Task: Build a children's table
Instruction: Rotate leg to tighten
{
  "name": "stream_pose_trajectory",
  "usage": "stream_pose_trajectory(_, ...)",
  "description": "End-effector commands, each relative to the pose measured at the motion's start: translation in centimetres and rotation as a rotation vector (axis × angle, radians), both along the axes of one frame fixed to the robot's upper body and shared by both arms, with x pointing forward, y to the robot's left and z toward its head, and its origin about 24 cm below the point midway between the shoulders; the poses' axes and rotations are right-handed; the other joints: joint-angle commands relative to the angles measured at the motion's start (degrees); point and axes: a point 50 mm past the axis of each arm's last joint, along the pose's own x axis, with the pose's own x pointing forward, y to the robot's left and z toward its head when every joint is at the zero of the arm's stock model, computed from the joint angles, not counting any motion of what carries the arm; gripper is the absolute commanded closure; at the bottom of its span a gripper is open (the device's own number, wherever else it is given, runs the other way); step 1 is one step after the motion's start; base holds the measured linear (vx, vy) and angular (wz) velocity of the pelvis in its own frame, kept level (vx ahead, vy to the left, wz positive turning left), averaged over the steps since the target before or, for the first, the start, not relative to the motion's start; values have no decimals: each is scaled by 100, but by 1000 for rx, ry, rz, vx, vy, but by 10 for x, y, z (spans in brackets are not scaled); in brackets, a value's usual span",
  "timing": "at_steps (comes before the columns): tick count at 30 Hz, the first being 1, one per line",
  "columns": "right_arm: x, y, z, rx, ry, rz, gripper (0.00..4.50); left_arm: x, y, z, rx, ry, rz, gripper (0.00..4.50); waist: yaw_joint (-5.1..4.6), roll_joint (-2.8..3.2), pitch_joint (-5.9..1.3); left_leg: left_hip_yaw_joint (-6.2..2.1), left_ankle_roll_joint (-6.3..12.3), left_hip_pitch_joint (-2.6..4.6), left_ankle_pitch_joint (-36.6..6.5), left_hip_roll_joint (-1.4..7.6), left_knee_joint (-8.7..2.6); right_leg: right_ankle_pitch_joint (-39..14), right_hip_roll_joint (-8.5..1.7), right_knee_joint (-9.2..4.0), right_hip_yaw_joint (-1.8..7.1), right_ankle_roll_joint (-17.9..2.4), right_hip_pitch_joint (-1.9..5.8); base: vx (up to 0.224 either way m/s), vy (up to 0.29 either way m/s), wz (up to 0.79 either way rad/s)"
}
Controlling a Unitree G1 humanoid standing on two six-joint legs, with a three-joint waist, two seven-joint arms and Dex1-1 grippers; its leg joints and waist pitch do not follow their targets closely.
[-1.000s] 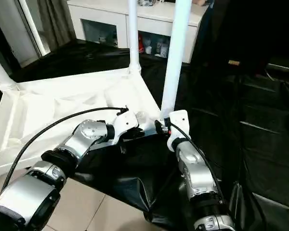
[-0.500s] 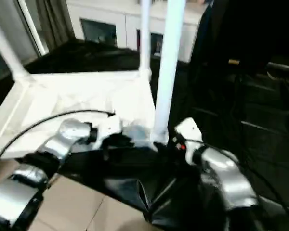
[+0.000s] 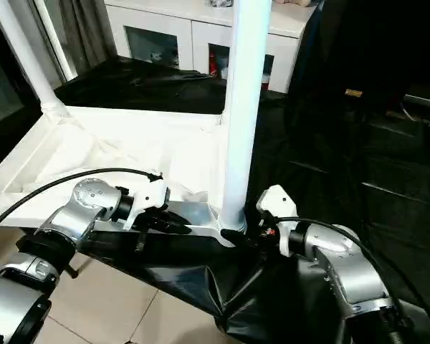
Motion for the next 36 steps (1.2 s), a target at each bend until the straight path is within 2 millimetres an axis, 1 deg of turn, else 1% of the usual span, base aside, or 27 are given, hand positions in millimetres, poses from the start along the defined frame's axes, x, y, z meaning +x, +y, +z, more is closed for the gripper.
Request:
stream_pose_trajectory(1, 2, 2, 3, 1, -7, 9, 117, -2, -3, 5, -82, 7, -10, 450, 12, -120, -314, 22, 401, 15, -1106, 103, -382, -1143, -290, -439, 184, -1264, 286, 0, 0, 0)
stream_pose_trajectory(8, 2, 4, 0, 7, -1, 11, 166, -3, -1, 4, -75, 13, -7, 450, 9, -132, -312, 23, 385, 11, -1118, 96, -382, -1208, -290, -441, 186, -1226, 291, 0, 0, 0)
stream_pose_trajectory(13, 2, 5, -5, 11, 6, -24, 176, -3, 0, 2, -65, 12, 13, 450, -5, -133, -312, 22, 378, 5, -1110, 89, -378, -1259, -290, -446, 183, -1209, 293, 0, 0, 0)
stream_pose_trajectory(14, 2, 4, -7, 15, 8, -44, 176, -3, 0, 1, -64, 8, 24, 450, -10, -131, -311, 22, 374, 2, -1103, 88, -379, -1256, -287, -447, 184, -1206, 291, 0, 0, 0)
stream_pose_trajectory(16, 7, 2, -13, 8, 2, -146, 178, 1, -1, -1, -50, -19, 84, 450, -30, -124, -304, 18, 306, -3, -1183, 82, -387, -1445, -289, -460, 175, -1162, 280, 0, 0, 0)
stream_pose_trajectory(17, 9, 2, -15, 5, 0, -179, 178, 3, -2, -2, -43, -29, 105, 450, -43, -132, -290, 14, 264, 5, -1280, 78, -400, -1674, -290, -489, 171, -1102, 273, 0, 0, 0)
stream_pose_trajectory(18, 12, 2, -19, 29, 20, -258, 178, 7, -3, -5, -14, -64, 160, 450, -49, -133, -288, 10, 244, 3, -1311, 78, -402, -1763, -289, -494, 171, -1071, 272, 0, 0, 0)
stream_pose_trajectory(19, 15, 4, -22, 50, 39, -333, 178, 12, -5, -8, 18, -105, 227, 450, -73, -122, -289, 8, 195, 17, -1362, 70, -404, -1873, -274, -513, 176, -1007, 244, 0, 0, 0)
stream_pose_trajectory(20, 16, 5, -24, 57, 47, -358, 178, 13, -5, -9, 29, -119, 250, 450, -86, -121, -291, 8, 169, 25, -1382, 66, -407, -1903, -270, -518, 176, -988, 239, 0, 0, 0)
stream_pose_trajectory(21, 17, 8, -26, 61, 47, -393, 178, 15, -7, -9, 27, -124, 286, 450, -88, -136, -299, -7, 120, 26, -1382, 74, -412, -1887, -279, -510, 172, -991, 262, 0, 0, 0)
stream_pose_trajectory(22, 20, 15, -29, 64, 43, -473, 178, 20, -13, -10, 15, -133, 356, 450, -90, -131, -295, 3, 119, 28, -1371, 77, -413, -1827, -271, -509, 181, -996, 247, 0, 0, 0)
stream_pose_trajectory(23, 20, 15, -29, 64, 43, -473, 178, 20, -13, -10, 15, -133, 356, 450, -91, -125, -292, 4, 84, 54, -1409, 80, -418, -1796, -273, -517, 182, -1016, 224, 0, 0, 0)
stream_pose_trajectory(24, 26, 28, -36, 59, 53, -617, 178, 26, -25, -7, -10, -154, 429, 450, -118, -133, -296, 3, 48, 24, -1386, 64, -423, -1775, -271, -503, 186, -1015, 232, 0, 0, 0)
stream_pose_trajectory(25, 26, 28, -36, 59, 53, -617, 178, 26, -25, -7, -10, -154, 429, 450, -118, -133, -296, -1, 15, 23, -1395, 55, -427, -1810, -266, -501, 179, -989, 233, 0, 0, 0)
stream_pose_trajectory(26, 31, 39, -40, 57, 65, -693, 178, 30, -32, -5, -15, -172, 474, 450, -146, -120, -296, -6, -1, 20, -1430, 51, -431, -1903, -283, -510, 185, -975, 221, 0, 0, 0)
stream_pose_trajectory(27, 33, 42, -40, 58, 69, -708, 178, 31, -34, -5, -15, -176, 488, 450, -125, -121, -301, -5, -21, 53, -1466, 48, -424, -1975, -276, -536, 182, -922, 227, 0, 0, 0)
stream_pose_trajectory(28, 33, 43, -40, 59, 69, -710, 178, 31, -34, -5, -15, -177, 490, 450, -133, -123, -300, 0, 1, 57, -1465, 49, -419, -1930, -280, -534, 194, -939, 216, 0, 0, 0)
stream_pose_trajectory(29, 37, 54, -40, 64, 66, -712, 178, 33, -39, -4, -12, -186, 513, 450, -120, -113, -299, -1, 34, 41, -1407, 53, -418, -1783, -277, -524, 197, -952, 236, 0, 0, 0)
stream_pose_trajectory(31, 41, 66, -38, 40, 39, -672, 178, 34, -45, -4, -17, -189, 511, 450, -133, -109, -303, -3, 36, 19, -1405, 41, -422, -1762, -276, -526, 185, -957, 252, 0, 0, 0)
stream_pose_trajectory(32, 42, 69, -38, 31, 30, -659, 178, 34, -47, -4, -18, -190, 508, 450, -125, -105, -302, 0, 40, 32, -1418, 43, -419, -1758, -278, -532, 187, -955, 243, 0, 0, 0)
stream_pose_trajectory(33, 43, 70, -37, 32, 24, -654, 178, 33, -47, -4, -17, -193, 500, 450, -129, -118, -300, -5, 68, 18, -1400, 42, -421, -1703, -276, -522, 189, -962, 264, 0, 0, 0)
stream_pose_trajectory(35, 45, 69, -35, 50, 15, -655, 178, 32, -46, -4, -14, -191, 481, 450, -122, -114, -309, -4, 108, 8, -1319, 47, -417, -1552, -283, -507, 190, -980, 274, 0, 0, 0)
stream_pose_trajectory(36, 46, 65, -31, 62, 1, -645, 122, 31, -44, -4, -19, -190, 452, 450, -120, -109, -311, -1, 140, 11, -1287, 45, -415, -1477, -280, -503, 189, -998, 278, 0, 0, 0)
